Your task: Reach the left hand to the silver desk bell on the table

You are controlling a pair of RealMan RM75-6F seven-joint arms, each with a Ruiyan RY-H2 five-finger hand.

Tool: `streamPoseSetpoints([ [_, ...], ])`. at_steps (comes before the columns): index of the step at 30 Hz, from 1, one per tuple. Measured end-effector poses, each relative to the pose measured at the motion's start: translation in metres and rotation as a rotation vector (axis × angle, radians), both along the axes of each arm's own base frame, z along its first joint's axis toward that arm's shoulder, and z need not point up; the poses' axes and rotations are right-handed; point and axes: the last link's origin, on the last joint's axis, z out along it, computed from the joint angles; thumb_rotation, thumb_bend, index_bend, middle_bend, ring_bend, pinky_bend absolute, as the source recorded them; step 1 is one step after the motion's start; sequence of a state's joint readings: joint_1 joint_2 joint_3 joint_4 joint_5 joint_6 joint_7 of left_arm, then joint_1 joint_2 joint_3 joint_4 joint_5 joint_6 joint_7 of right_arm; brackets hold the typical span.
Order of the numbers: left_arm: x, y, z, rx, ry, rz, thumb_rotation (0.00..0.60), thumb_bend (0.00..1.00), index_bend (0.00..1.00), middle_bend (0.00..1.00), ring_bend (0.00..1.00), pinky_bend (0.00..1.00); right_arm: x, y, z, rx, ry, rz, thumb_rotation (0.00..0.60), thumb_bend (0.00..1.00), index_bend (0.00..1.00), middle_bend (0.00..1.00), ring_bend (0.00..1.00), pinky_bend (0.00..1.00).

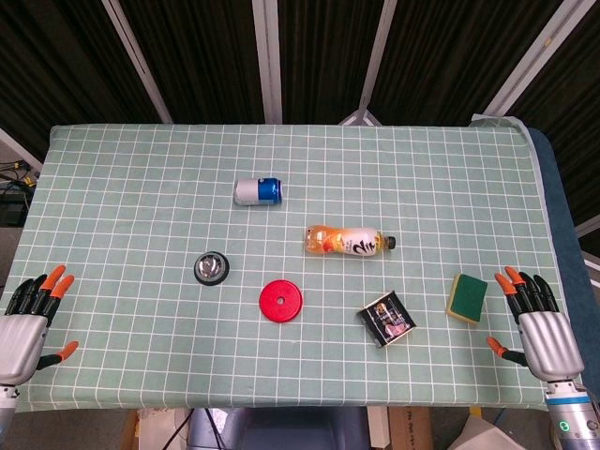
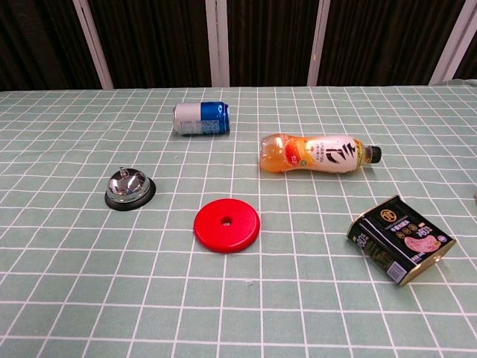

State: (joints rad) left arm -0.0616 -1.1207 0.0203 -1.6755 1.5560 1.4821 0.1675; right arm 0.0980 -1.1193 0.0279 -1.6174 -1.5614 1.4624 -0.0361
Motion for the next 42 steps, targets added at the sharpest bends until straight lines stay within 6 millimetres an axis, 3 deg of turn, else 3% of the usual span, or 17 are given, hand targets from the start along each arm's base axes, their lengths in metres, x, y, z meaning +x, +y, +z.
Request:
streamPoseSetpoints([
  [25, 0.0, 0.003, -0.005, -0.028, 0.014, 0.0, 0.6, 0.19, 0.0, 0.0, 0.0, 0.0, -0.002, 0.0, 0.0, 0.0, 0.003, -0.01, 0.6, 0.22, 0.0, 0.0, 0.0, 0.0],
  [28, 0.001, 0.006, -0.007, -0.032, 0.03, -0.012, 0.6, 0.27, 0.0, 0.0, 0.0, 0.0, -0.002, 0.001, 0.001, -0.003, -0.005, -0.009, 0.6, 0.22, 0.0, 0.0, 0.0, 0.0],
  [35, 0.017, 0.029, -0.018, -0.06, 0.045, -0.076, 0.6, 0.54, 0.0, 0.0, 0.0, 0.0, -0.001, 0.001, -0.001, 0.006, -0.001, -0.006, 0.6, 0.22, 0.0, 0.0, 0.0, 0.0],
  [42, 0.048, 0.065, -0.051, -0.143, 0.059, -0.149, 0.6, 0.68, 0.0, 0.0, 0.0, 0.0, -0.002, 0.001, 0.0, 0.005, -0.011, -0.016, 0.6, 0.22, 0.0, 0.0, 0.0, 0.0],
])
